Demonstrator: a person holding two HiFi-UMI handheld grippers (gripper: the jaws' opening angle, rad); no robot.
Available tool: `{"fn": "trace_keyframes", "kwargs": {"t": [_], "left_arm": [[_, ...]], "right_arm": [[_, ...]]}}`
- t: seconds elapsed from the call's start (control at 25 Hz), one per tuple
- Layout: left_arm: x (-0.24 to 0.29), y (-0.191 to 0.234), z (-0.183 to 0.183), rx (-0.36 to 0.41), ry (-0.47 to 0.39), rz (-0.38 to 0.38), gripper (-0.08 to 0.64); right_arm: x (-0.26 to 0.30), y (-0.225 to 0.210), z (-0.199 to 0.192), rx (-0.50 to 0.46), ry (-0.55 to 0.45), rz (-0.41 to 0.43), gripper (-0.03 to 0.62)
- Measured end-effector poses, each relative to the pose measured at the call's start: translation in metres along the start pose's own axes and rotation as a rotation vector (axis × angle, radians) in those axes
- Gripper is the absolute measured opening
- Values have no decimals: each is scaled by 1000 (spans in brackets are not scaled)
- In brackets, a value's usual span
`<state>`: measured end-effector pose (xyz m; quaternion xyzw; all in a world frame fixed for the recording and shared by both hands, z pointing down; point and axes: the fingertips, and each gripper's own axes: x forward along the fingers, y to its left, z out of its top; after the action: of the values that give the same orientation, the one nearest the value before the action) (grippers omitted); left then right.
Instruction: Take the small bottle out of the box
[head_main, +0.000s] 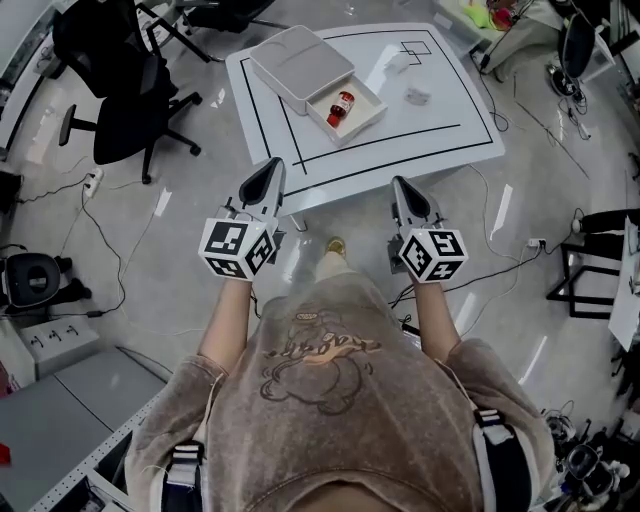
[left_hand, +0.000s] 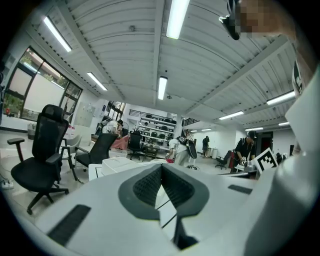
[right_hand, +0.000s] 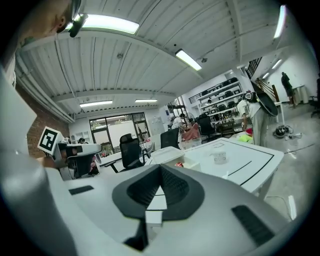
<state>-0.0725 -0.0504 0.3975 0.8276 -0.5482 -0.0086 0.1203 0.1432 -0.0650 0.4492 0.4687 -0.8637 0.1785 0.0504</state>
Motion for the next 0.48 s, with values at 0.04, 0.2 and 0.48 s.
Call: {"fn": "trace_keyframes", "kwargs": {"t": [0.04, 0.2, 0.48], "left_arm": [[8, 3, 3, 1, 0, 7, 8], [41, 17, 10, 3, -1, 36, 8], [86, 30, 21, 14, 4, 53, 8]], "right_arm": [[8, -5, 4, -1, 1, 7, -3], [42, -24, 18, -12, 12, 40, -3], [86, -49, 46, -18, 3, 81, -3]]}}
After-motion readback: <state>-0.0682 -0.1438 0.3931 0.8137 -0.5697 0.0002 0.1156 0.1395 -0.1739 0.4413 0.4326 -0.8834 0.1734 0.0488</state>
